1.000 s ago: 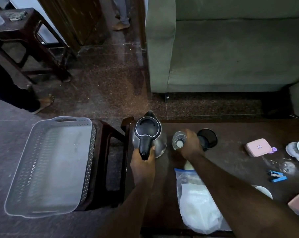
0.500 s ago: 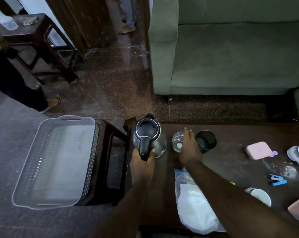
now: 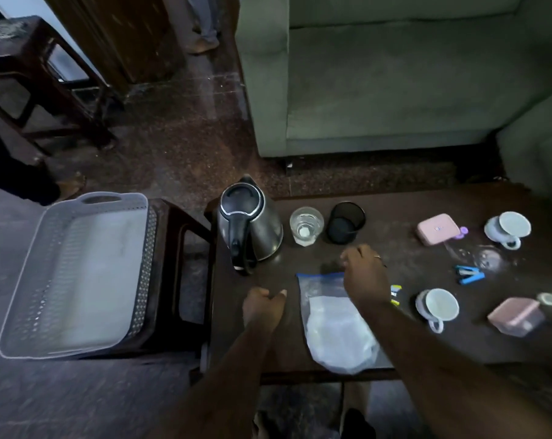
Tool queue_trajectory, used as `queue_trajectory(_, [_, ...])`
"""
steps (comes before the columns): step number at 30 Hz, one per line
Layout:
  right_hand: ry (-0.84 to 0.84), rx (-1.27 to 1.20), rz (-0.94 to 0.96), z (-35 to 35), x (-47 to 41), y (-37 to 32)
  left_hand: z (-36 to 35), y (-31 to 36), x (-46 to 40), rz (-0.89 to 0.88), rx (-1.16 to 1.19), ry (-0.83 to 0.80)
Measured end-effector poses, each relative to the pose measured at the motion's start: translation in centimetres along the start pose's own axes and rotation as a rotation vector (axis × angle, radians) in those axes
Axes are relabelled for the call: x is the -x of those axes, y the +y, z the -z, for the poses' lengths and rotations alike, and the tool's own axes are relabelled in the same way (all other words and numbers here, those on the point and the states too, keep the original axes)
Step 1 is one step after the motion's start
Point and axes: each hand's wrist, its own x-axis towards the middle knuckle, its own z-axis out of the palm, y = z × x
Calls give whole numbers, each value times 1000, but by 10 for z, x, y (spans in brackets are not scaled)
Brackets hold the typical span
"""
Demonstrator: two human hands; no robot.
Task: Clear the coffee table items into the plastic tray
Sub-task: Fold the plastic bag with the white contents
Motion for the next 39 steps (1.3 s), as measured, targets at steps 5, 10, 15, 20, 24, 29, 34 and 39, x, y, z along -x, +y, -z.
queue_trajectory(5, [-202, 116, -165, -18, 21, 52, -36, -15, 14, -115, -239, -252])
queue_trajectory(10, [-242, 276, -8, -31, 28, 86, -66, -21, 20, -66, -280, -298])
queue_trajectory(15, [-212, 339, -94, -29, 19, 97, -67, -21, 10, -177, -438, -282])
queue_trajectory(20, [-141, 280, -203, -28, 2, 93, -44, -11, -13, -444, -557, -254])
queue_trajectory(24, [-291, -241, 56, -35, -12, 71, -35, 16, -33, -620, -524, -286])
queue_trajectory(29, [-159, -484, -197, -43, -17, 57, -26, 43, -42, -632, -453, -247])
queue_trajectory(34, [-110, -760, -410, -36, -15, 64, -23, 40, -48, -358, -459, -341])
queue_trajectory(39, [-373, -1176, -511, -23, -14, 68, -25, 39, -38, -30, 317, -346])
